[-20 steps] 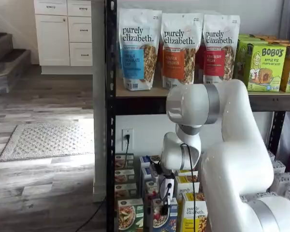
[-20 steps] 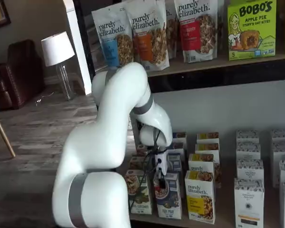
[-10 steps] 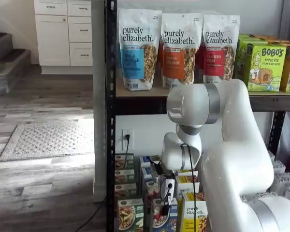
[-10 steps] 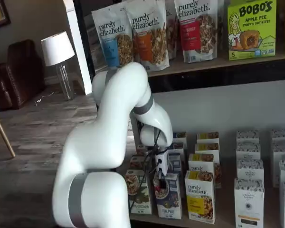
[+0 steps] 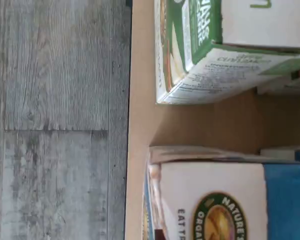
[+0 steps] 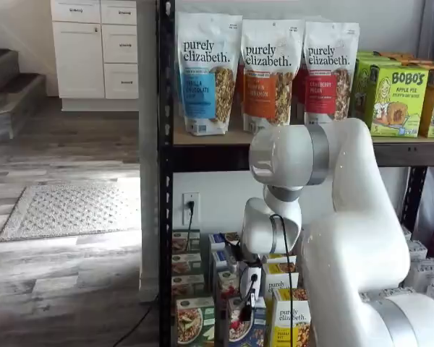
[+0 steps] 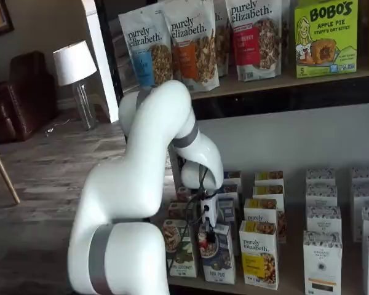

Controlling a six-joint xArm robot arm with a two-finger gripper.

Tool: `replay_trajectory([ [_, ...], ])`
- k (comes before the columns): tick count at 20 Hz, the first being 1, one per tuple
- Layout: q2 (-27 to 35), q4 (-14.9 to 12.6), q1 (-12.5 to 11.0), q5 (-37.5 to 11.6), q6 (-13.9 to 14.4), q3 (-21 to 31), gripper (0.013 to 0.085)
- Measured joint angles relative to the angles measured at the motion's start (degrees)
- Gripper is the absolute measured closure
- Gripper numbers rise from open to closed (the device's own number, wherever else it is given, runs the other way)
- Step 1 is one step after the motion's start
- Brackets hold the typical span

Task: Pick up the blue and white box that is on the bottom shelf, the second box from the left

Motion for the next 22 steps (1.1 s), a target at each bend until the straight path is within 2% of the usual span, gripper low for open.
replay_trajectory([
  [4, -0.29, -1.15, 0.01, -0.52, 0.99, 0.65, 0.053],
  [22, -2.87, -1.79, 0.28, -0.79, 1.78, 4.49, 0.053],
])
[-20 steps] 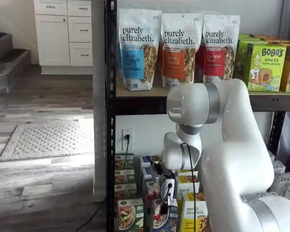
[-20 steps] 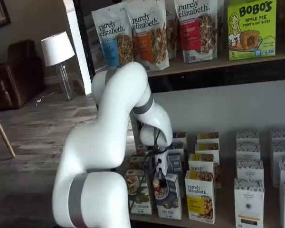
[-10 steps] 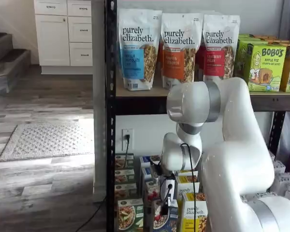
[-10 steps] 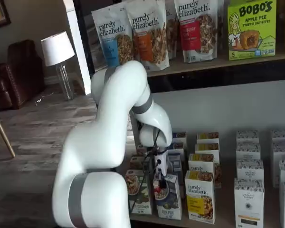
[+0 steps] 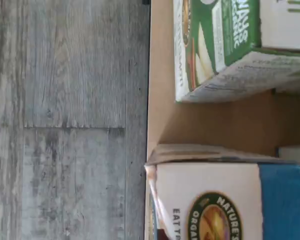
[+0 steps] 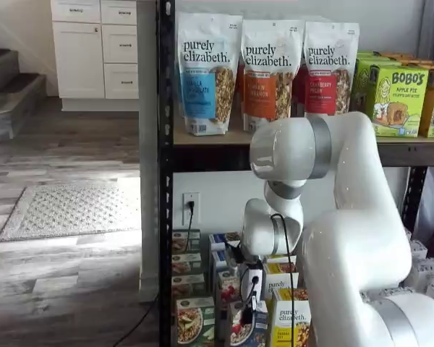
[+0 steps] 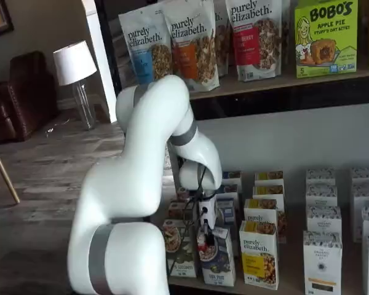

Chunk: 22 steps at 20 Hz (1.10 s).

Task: Pick up the blue and white box that is on the bottom shelf, the second box from the left

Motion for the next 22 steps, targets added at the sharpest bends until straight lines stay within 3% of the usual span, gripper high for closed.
replay_trajectory([
  [6, -1.71, 0.69, 0.36, 0.64, -0.26, 1.94, 0.053],
  [22, -7.29, -0.56, 1.86, 0.82, 2.33, 8.54, 0.053],
])
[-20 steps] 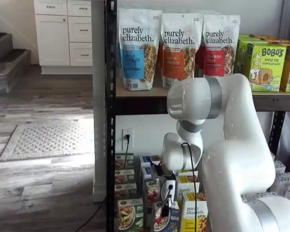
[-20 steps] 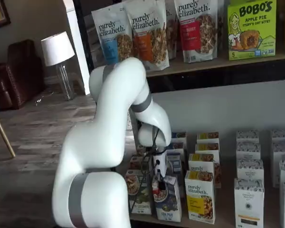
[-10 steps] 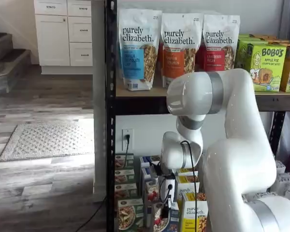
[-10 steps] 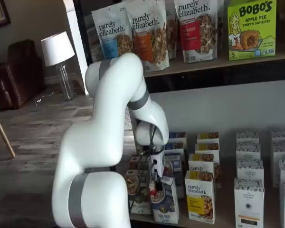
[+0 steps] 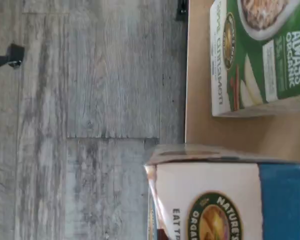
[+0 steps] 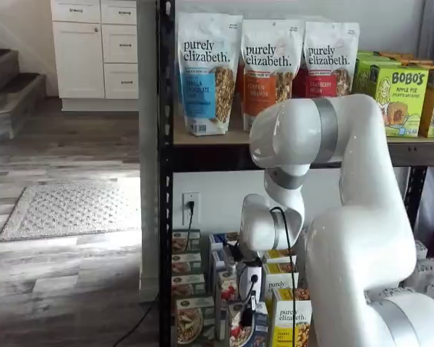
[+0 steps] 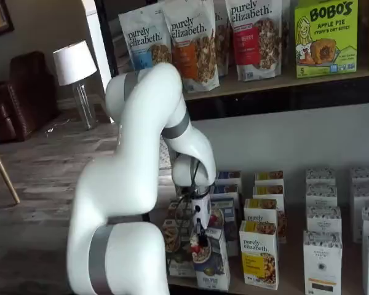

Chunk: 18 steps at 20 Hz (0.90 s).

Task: Pick up the blue and white box that is on the bottom shelf, the second box from the left

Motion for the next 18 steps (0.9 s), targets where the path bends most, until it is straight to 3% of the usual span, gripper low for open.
replay_trajectory([
  [10, -4.88, 0.8, 1.2, 2.81, 0.56, 4.01, 0.053],
  [18, -9.33, -0.15, 1.41, 3.54, 1.62, 8.58, 0.053],
])
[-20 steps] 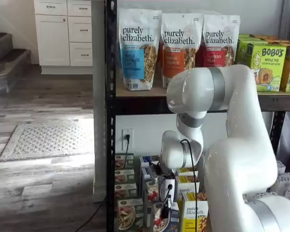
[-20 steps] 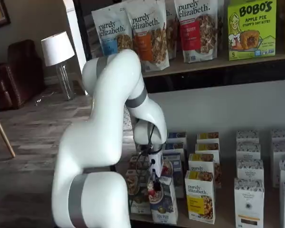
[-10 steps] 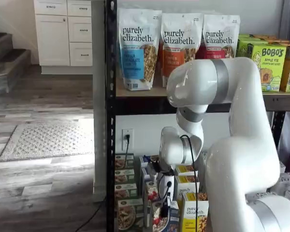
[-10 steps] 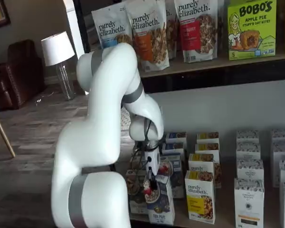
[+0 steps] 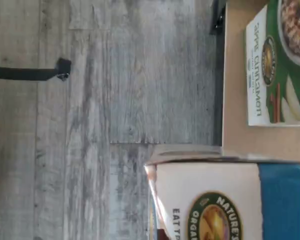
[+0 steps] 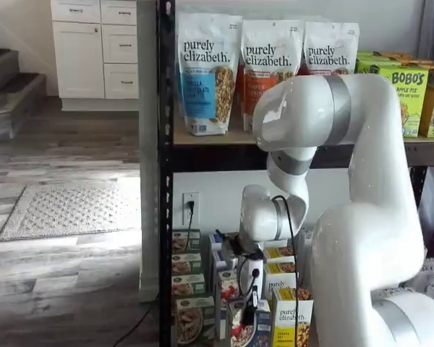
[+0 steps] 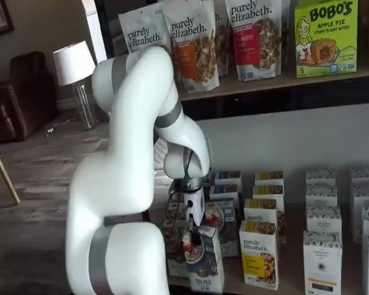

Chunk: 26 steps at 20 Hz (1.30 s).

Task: Pick up the blue and white box that is on the bottom shelf, the second box from the left

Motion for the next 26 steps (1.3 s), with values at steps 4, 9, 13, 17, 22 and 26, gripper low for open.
replay_trajectory([
  [4, -2.89, -0.49, -0.01, 1.17, 0.5, 2.53, 0.053],
  [9, -7.9, 0.34, 0.17, 2.82, -0.01, 6.26, 0.053],
  [13, -11.37, 0.55, 0.49, 3.95, 0.19, 8.45, 0.053],
  [17, -15.92, 0.97, 0.96, 5.38, 0.41, 11.12, 0.053],
  [22, -21.35, 2.91, 1.1, 8.09, -0.91, 13.69, 0.053],
  [26, -26.24, 2.51, 1.12, 10.17, -0.32, 15.91, 0.053],
])
